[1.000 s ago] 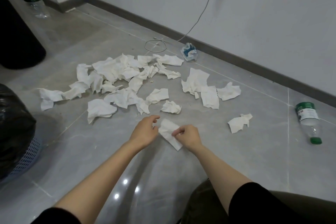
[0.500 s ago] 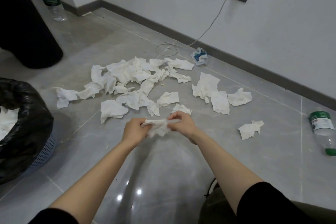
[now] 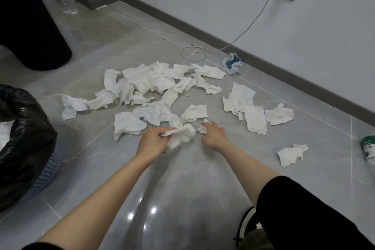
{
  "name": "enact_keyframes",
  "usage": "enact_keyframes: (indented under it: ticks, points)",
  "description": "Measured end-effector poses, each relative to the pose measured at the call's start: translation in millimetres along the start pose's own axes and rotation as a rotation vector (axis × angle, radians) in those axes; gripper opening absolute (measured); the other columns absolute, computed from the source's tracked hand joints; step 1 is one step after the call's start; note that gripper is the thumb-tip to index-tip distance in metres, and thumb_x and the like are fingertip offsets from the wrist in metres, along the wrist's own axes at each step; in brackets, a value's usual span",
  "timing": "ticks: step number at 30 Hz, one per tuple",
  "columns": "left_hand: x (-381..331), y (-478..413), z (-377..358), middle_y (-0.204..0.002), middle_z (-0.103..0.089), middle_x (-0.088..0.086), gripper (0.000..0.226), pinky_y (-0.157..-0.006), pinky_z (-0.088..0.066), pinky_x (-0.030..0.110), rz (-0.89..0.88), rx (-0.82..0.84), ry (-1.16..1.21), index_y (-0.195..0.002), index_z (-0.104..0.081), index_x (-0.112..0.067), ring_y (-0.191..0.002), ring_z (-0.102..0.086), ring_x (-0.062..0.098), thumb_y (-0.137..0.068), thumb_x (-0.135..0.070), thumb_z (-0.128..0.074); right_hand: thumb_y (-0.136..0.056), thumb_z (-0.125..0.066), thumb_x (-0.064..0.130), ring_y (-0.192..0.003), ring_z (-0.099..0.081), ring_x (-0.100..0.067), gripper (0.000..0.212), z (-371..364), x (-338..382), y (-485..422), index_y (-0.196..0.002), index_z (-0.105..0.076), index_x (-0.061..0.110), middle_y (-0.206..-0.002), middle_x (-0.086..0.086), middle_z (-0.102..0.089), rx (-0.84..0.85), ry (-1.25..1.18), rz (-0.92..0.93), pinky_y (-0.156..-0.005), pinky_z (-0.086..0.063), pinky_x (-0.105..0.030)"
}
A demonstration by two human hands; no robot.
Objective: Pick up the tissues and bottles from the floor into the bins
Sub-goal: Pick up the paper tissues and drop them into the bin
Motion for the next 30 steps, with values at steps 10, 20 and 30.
enact_keyframes:
  ticks: [10,20,30]
  points:
    - [-1.1,-12.3,7.5,-0.090,-0.070,0.000,0.031,-0.068,-0.046,0.027,-0.017,-0.011,-0.161,-0.109,-0.070,-0.031,-0.074,-0.059,0.018,-0.094,-0.017,-0.048,-0.086,-0.055,0.009,-0.106,-0.054,-0.032,0.028,-26.1,2.6,5.8,-0.114,-0.057,0.010,-0.121,-0.014,-0.048,-0.108,-0.088,0.050,-0.086,-0.040,-0.028]
    - [-37.9,-2.9,61.6,-0.100,-0.073,0.000,0.034,-0.073,-0.056,0.036,-0.105,-0.152,-0.151,-0.106,-0.072,-0.027,-0.090,-0.067,0.025,-0.092,-0.011,-0.046,-0.080,-0.067,0.008,-0.069,-0.057,-0.016,0.021,16.9,97.3,38.1,-0.098,-0.059,0.014,-0.084,-0.006,-0.060,-0.065,-0.906,-0.015,-0.061,-0.048,-0.026]
    - [-76.3,63.7,189.3,-0.081,-0.068,-0.003,0.032,-0.065,-0.060,0.037,-0.126,-0.516,0.052,-0.105,-0.073,-0.020,-0.065,-0.066,0.016,-0.092,-0.006,-0.047,-0.078,-0.072,0.018,-0.083,-0.056,-0.018,0.028,57.3,229.4,98.5,-0.103,-0.060,0.019,-0.094,-0.003,-0.062,-0.023,-0.862,0.230,-0.059,-0.040,-0.021]
Point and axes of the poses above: each hand's wrist, its own y-axis away from the middle knuckle, its own z-axis out of the back of the hand, x = y × z, the point moved 1 cm from there along -y, towards the middle knuckle
